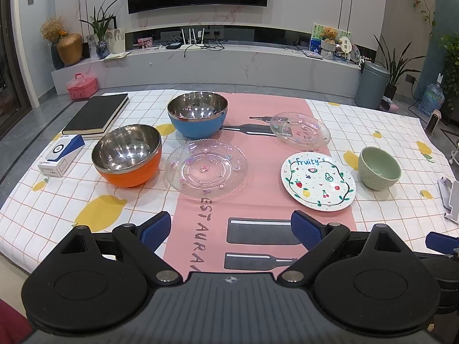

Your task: Organize plates and bowls

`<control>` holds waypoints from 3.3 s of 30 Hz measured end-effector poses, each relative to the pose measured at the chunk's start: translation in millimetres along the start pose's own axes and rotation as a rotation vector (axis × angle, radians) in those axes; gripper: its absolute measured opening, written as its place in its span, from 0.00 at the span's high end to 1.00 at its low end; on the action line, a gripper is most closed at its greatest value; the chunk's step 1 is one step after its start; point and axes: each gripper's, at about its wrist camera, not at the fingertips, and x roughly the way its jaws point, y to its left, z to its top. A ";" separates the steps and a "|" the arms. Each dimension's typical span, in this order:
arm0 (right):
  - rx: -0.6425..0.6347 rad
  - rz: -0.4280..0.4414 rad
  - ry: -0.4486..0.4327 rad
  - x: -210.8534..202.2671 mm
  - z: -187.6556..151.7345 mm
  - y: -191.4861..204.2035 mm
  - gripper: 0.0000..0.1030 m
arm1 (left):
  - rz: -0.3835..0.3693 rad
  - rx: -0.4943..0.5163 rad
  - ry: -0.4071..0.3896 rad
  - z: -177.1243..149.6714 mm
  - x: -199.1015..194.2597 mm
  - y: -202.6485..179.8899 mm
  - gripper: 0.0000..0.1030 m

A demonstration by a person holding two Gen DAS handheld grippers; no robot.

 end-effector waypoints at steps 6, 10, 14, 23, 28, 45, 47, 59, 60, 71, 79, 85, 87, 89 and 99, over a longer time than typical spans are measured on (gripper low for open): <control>-0.014 -0.010 -0.016 -4.5 1.5 2.8 0.03 | 0.016 0.019 -0.015 3.9 -5.5 -2.2 0.00; -0.038 -0.011 -0.047 -14.0 6.6 8.0 0.03 | 0.021 0.017 -0.042 7.5 -12.6 1.4 0.00; -0.060 0.003 -0.077 -24.6 23.1 24.8 0.03 | 0.030 0.004 -0.081 21.7 -25.7 19.6 0.00; -0.066 0.117 -0.126 -69.4 70.1 76.0 0.03 | 0.104 -0.099 -0.113 62.8 -51.3 87.2 0.00; -0.181 0.105 -0.192 -86.6 94.8 120.2 0.03 | 0.118 -0.109 -0.119 83.2 -55.4 119.8 0.00; -0.031 0.394 -0.017 38.9 151.3 193.8 0.03 | 0.234 -0.185 0.001 89.2 42.3 206.5 0.00; -0.010 0.432 -0.015 59.2 137.2 196.1 0.04 | 0.260 -0.214 0.030 83.9 56.9 208.9 0.00; 0.109 0.490 0.009 146.2 93.3 194.4 0.23 | 0.269 -0.370 0.091 62.2 129.8 209.5 0.00; 0.109 0.488 0.013 149.4 91.0 196.3 0.24 | 0.267 -0.381 0.090 60.9 133.0 210.4 0.00; 0.130 0.541 0.022 161.9 70.6 210.8 0.52 | 0.283 -0.440 0.073 50.6 152.9 213.5 0.17; 0.109 0.608 0.040 160.2 69.2 218.4 0.85 | 0.106 -0.478 0.150 45.3 166.6 215.1 0.73; 0.095 0.609 0.042 158.8 67.4 217.9 0.87 | 0.123 -0.425 0.159 46.3 164.9 204.5 0.82; 0.102 0.626 0.048 159.2 66.9 215.2 0.87 | 0.134 -0.427 0.161 46.5 162.5 204.7 0.83; 0.096 0.624 0.036 155.4 66.1 215.3 0.87 | 0.143 -0.428 0.159 46.4 159.9 204.3 0.83; 0.103 0.612 -0.030 116.5 71.7 198.2 0.86 | 0.120 -0.409 0.120 59.0 130.1 193.2 0.83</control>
